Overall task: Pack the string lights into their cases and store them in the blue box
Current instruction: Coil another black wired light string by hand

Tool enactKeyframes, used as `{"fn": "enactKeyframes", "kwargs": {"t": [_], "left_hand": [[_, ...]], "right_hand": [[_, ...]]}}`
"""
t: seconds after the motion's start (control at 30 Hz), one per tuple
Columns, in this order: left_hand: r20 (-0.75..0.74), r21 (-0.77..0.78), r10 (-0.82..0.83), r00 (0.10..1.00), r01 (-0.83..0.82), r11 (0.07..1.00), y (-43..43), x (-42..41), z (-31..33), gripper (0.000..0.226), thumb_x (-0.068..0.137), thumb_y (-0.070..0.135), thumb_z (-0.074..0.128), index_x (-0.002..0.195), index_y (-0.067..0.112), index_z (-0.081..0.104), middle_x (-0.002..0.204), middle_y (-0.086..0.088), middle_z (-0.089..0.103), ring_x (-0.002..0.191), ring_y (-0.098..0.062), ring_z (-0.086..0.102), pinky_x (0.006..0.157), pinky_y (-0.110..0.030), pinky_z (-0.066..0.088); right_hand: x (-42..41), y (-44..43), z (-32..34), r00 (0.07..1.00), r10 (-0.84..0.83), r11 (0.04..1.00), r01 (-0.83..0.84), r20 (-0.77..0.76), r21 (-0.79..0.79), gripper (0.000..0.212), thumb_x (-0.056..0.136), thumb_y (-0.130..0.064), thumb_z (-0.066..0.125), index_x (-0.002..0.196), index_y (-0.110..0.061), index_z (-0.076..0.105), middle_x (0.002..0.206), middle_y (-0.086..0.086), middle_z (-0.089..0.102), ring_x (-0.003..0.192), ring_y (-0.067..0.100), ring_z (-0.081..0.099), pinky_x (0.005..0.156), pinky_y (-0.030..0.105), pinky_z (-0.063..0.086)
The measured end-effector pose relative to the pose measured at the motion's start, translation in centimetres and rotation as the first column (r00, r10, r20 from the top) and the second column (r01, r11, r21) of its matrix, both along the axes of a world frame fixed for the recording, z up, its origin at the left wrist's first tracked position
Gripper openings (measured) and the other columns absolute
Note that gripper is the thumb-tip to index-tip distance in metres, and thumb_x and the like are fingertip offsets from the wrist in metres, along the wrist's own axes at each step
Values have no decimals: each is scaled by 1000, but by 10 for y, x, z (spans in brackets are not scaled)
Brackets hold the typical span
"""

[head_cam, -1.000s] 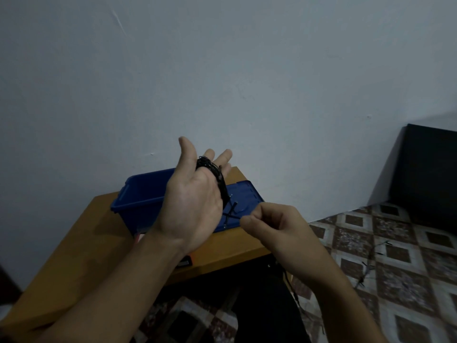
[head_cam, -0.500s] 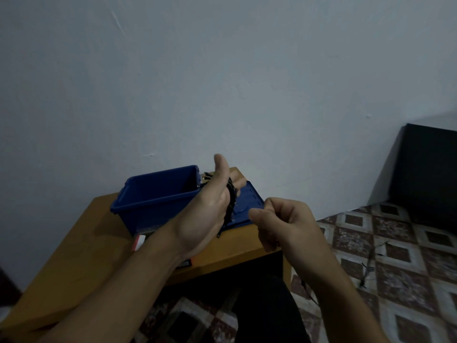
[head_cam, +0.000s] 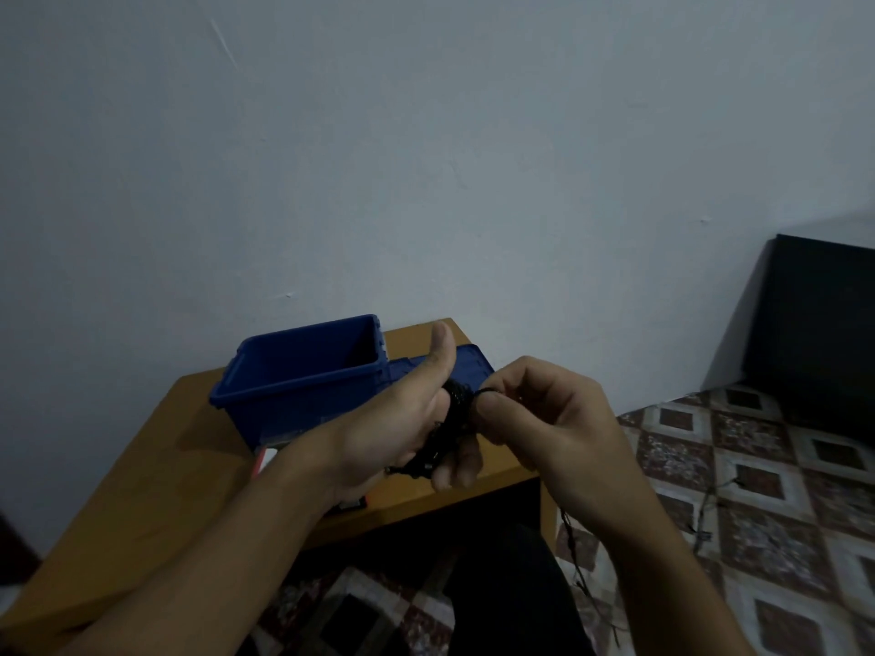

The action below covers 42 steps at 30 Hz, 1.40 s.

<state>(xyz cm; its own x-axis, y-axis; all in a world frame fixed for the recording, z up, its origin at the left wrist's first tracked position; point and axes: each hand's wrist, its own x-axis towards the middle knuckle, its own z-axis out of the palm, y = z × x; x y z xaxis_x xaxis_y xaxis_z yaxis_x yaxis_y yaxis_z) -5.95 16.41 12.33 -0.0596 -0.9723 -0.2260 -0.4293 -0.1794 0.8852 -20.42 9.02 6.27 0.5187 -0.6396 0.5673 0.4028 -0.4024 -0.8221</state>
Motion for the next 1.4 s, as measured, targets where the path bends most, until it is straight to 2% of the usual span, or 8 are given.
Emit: {"fn": "enactKeyframes", "kwargs": {"t": [0.13,0.37,0.57,0.63,0.77,0.93,1.17,1.4], "left_hand": [[-100,23,-13,995,16,1000,1,5,-2,96,86,81,2,48,20,67,54,-7,44,52,-19,37,83,-50,45],[-160,58,-135,978,146,988,-4,18,-3,106,87,82,7,68,-2,69,40,-5,31,39,-21,24,66,-36,47],[-348,31,-271,897,300,953,-8,27,-9,93,96,72,20,59,0,67,32,-15,24,29,-14,43,41,-23,28],[-465,-7,-318,826,356,934,-10,27,-12,91,97,69,22,61,0,68,31,-11,28,30,-17,46,49,-40,20],[-695,-95,-362,621,420,903,-14,28,-17,89,99,66,25,75,-6,70,34,-3,40,33,-30,16,61,-35,49],[-789,-199,-381,481,387,900,-13,31,-18,88,101,64,20,88,-9,68,40,-5,35,41,-18,47,67,-38,51],[-876,-307,-399,271,323,895,-8,33,-10,88,102,66,17,99,-9,63,47,-9,35,47,-22,34,73,-42,50],[-861,-308,-357,362,187,933,-7,35,-12,86,101,67,19,119,-5,62,64,-6,55,58,-19,48,83,-37,44]], "right_hand": [[5,-2,-4,994,-109,992,107,-20,-65,11,98,-3,61,88,-2,67,64,14,65,53,23,59,62,43,53],[5,-7,-8,989,-146,989,145,-21,-26,11,95,-7,65,97,-9,76,74,-7,71,60,0,60,57,12,45],[7,-8,-9,993,-111,991,114,-43,69,11,96,-9,64,96,-4,74,65,-5,67,47,0,50,48,14,39],[7,-6,-9,994,-79,994,85,-78,71,14,97,-12,62,94,-7,75,65,-5,67,48,4,47,48,19,38],[9,-3,-10,988,-58,998,63,-142,25,21,100,-12,58,98,-15,79,75,5,71,64,7,54,58,20,43],[9,-3,-11,966,-57,998,46,-252,-52,24,105,-16,52,110,-20,75,88,1,74,76,8,61,70,21,46],[12,-3,-13,963,-55,998,64,-263,28,9,102,-16,57,104,-9,62,81,2,75,69,17,69,70,36,48],[12,1,-9,950,7,1000,-6,-311,6,34,92,-42,62,94,-9,68,85,5,75,71,24,73,68,31,55]]}}
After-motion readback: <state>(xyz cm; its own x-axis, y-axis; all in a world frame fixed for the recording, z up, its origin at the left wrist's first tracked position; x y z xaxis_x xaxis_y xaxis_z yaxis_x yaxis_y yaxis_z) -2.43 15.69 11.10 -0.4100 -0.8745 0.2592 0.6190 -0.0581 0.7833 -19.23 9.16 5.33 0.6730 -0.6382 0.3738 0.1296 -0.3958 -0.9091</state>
